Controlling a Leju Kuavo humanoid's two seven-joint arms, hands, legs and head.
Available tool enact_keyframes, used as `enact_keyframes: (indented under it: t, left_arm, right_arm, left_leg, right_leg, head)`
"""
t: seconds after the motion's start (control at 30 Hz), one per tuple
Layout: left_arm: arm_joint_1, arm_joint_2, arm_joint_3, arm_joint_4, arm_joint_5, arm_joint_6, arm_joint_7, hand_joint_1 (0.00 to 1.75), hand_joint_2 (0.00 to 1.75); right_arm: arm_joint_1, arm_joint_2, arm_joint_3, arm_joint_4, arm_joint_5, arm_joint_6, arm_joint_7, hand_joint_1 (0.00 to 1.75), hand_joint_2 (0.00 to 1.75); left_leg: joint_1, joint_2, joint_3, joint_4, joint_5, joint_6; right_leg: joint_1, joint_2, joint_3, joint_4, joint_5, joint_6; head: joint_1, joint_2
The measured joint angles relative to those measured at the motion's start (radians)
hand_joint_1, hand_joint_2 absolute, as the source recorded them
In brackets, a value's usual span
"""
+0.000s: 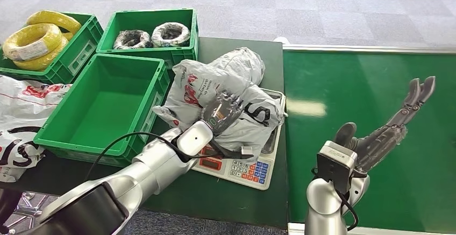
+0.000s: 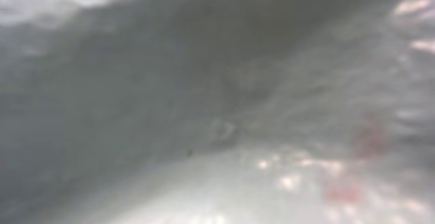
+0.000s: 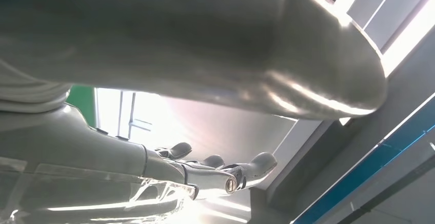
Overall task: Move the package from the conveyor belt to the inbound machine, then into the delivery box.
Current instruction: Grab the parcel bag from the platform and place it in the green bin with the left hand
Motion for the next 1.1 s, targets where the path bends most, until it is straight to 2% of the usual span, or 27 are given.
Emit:
enact_keyframes:
  t: [0.33, 0.5, 0.63, 0.8, 0.93, 1.1]
  left_arm:
    - [-0.009, 0.001, 0.014, 0.006, 0.000, 0.021, 0.007, 1.67, 1.75]
    - [-0.031, 0.019, 0.076, -0.008, 0.000, 0.079, 0.079, 1.64, 1.75]
    - [-0.074, 0.076, 0.143, -0.044, 0.000, 0.088, 0.163, 1.62, 1.75]
    - [-0.143, 0.174, 0.181, -0.061, 0.000, 0.018, 0.284, 1.63, 1.75]
    - [-0.193, 0.235, 0.208, -0.041, 0.000, -0.046, 0.315, 1.64, 1.75]
    - [-0.234, 0.271, 0.238, -0.003, 0.000, -0.123, 0.342, 1.66, 1.75]
  right_arm:
    - [0.001, -0.001, 0.000, 0.001, 0.002, 0.000, 0.000, 0.00, 0.00]
    - [0.010, -0.006, 0.000, 0.001, 0.004, 0.000, 0.000, 0.00, 0.00]
    - [0.019, -0.010, 0.000, 0.001, 0.005, 0.000, 0.000, 0.00, 0.00]
    - [0.041, -0.010, -0.001, 0.001, 0.023, 0.000, 0.005, 0.00, 0.00]
    - [0.054, -0.010, -0.003, 0.000, 0.037, 0.000, 0.015, 0.00, 0.00]
    - [0.057, -0.009, -0.009, 0.001, 0.039, 0.000, 0.011, 0.00, 0.00]
  left_leg:
    - [0.000, 0.000, 0.000, 0.000, 0.000, 0.000]
    - [0.000, 0.000, 0.000, 0.000, 0.000, 0.000]
    - [0.001, 0.000, 0.000, 0.000, 0.000, 0.000]
    - [0.001, 0.001, 0.000, 0.000, 0.001, -0.001]
    - [0.001, 0.001, -0.001, 0.000, 0.001, -0.001]
    - [0.001, 0.001, -0.001, 0.000, 0.001, -0.001]
  right_leg:
    - [0.000, 0.000, 0.000, 0.000, 0.000, 0.000]
    - [0.000, 0.000, 0.000, 0.000, 0.000, 0.000]
    - [0.001, 0.000, 0.000, 0.001, 0.000, 0.000]
    - [0.001, 0.001, -0.001, 0.001, 0.000, 0.000]
    - [0.001, 0.001, -0.001, 0.001, 0.000, 0.000]
    - [0.001, 0.001, -0.001, 0.001, 0.000, 0.000]
  head:
    - [0.000, 0.000]
    - [0.000, 0.000]
    - [0.000, 0.000]
    - [0.000, 0.000]
    - [0.000, 0.000]
    - [0.000, 0.000]
